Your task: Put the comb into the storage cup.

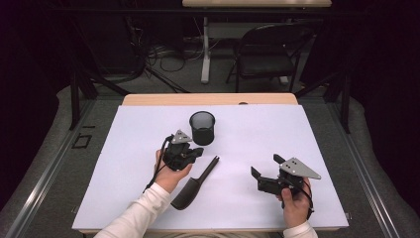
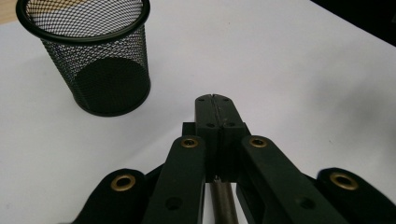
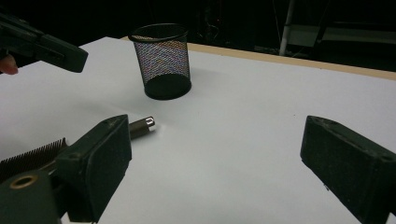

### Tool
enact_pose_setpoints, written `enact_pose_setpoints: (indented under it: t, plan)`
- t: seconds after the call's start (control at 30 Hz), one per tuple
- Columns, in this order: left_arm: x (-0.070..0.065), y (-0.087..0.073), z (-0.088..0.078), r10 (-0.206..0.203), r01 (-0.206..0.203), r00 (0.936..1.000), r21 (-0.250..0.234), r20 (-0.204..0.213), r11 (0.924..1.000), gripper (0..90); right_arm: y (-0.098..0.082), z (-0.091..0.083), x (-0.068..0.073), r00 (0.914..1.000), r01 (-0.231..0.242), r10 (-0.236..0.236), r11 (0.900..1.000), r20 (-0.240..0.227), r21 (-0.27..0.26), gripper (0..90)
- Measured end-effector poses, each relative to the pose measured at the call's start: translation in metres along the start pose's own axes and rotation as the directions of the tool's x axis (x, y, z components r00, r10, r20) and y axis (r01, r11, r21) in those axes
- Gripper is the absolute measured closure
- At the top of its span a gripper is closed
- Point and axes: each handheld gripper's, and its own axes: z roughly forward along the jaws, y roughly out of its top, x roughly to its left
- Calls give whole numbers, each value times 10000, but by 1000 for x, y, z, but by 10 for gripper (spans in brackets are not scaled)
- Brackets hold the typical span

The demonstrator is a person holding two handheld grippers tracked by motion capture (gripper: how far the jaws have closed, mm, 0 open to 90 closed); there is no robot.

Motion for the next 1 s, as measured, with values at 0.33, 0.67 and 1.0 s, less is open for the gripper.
enact_pose_setpoints:
  t: [0.33, 0.67, 1.0]
  plan:
    - [-1, 0, 19, 103, -102, 9999, 411, -10, 9991, 900, -1, 1, -1, 10000, -81, 81, 10000, -1, 32, 87]
    - [-2, -2, 39, 189, -185, 9998, 944, -38, 9954, 900, -2, 2, -3, 9998, -191, 192, 9997, -68, 166, 89]
    - [-6, -5, 53, 191, -197, 9998, 1292, 53, 9914, 900, -3, 3, -3, 9997, -228, 229, 9997, -95, 118, 90]
